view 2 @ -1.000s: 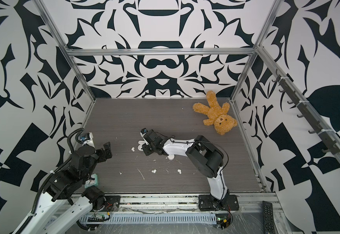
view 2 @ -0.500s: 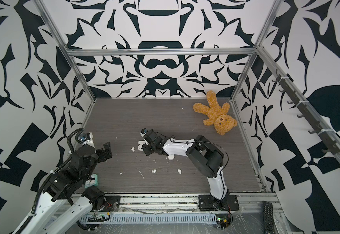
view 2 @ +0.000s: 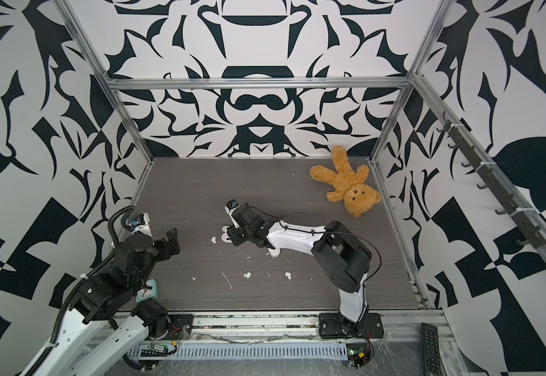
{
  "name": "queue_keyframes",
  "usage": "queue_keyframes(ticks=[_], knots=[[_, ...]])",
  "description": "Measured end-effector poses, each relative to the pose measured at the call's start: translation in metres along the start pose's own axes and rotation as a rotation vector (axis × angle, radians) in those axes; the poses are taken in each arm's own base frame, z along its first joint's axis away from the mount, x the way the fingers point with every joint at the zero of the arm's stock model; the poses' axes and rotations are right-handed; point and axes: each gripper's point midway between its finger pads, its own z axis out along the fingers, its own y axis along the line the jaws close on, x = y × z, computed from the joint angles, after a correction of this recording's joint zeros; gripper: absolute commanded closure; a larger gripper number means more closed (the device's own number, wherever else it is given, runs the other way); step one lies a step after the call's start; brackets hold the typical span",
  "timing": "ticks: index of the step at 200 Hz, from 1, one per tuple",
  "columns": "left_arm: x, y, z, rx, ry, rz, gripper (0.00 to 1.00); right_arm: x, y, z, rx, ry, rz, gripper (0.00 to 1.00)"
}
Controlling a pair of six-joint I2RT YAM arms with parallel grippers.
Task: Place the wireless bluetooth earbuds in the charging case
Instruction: 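Raise the open right gripper and move it toward the loose white earbud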
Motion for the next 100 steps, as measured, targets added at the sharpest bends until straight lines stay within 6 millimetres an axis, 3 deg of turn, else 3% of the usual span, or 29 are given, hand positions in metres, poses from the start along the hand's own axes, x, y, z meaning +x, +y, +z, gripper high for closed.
queue_keyframes(ticks=[13,41,100], knots=[[0.0,-0.001,0.0,0.004,0.002,0.0,0.01,-0.006,0.002,-0.012,-0.008,-0.024,0.006,0.42],[0.003,-0.004,0.002,0.015,0.018,0.006,0.01,-0.011,0.006,-0.034,-0.029,-0.06,0.041,0.01],[0.013,-0.019,0.009,0.055,0.115,0.067,0.01,-0.009,0.022,-0.063,-0.064,-0.085,0.129,0.0]])
